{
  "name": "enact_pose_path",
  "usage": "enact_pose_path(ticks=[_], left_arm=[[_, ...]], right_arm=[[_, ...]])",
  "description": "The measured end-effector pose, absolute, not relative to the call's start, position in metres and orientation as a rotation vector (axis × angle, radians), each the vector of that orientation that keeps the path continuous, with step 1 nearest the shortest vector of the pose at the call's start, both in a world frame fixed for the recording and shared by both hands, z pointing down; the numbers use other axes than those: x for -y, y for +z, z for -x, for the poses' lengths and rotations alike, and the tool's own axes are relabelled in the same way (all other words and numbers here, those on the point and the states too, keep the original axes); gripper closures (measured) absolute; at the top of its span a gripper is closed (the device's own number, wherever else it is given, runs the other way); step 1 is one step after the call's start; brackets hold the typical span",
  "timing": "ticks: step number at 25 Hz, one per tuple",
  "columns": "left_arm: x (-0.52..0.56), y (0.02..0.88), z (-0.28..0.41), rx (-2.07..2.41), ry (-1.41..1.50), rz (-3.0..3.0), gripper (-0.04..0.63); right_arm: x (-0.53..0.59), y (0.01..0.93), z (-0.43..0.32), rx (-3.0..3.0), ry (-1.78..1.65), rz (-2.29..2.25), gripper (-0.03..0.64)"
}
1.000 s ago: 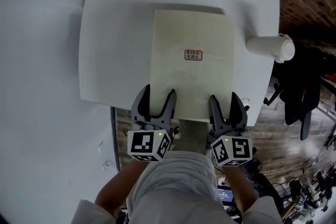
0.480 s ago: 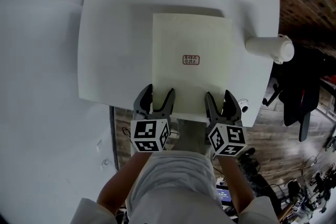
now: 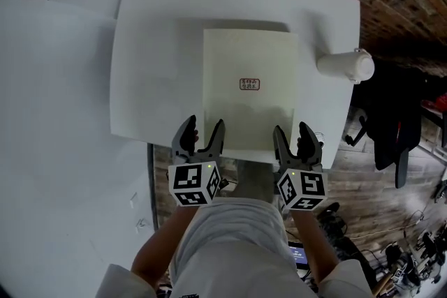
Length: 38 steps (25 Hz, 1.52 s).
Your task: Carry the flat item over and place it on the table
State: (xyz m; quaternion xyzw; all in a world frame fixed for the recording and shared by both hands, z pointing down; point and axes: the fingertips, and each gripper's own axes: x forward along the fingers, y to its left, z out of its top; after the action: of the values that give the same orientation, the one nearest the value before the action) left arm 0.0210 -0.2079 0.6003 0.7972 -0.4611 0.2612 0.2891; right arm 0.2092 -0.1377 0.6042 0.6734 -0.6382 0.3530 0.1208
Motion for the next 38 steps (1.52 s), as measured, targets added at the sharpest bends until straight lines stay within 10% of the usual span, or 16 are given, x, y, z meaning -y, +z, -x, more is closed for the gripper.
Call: enact_pose_path(ticks=[15,17,38], left_arm=[[0.189,0.505,-0.029,1.201,0.591,-2.223,0.511],[0.188,0.491,-0.032,1.195,0.568,-2.248,0.534],[0.143,0.348,-0.051,1.115,0.382,-2.509,0.557]], right_arm=[[0.138,0.506,-0.197,2.050,0.873,-1.981,0.324],[0.138,0.489,-0.198,2.082,0.836,-1.990,0.416],[0.106,0.340,-0.171,2.384,0.468,-1.993,0.525]])
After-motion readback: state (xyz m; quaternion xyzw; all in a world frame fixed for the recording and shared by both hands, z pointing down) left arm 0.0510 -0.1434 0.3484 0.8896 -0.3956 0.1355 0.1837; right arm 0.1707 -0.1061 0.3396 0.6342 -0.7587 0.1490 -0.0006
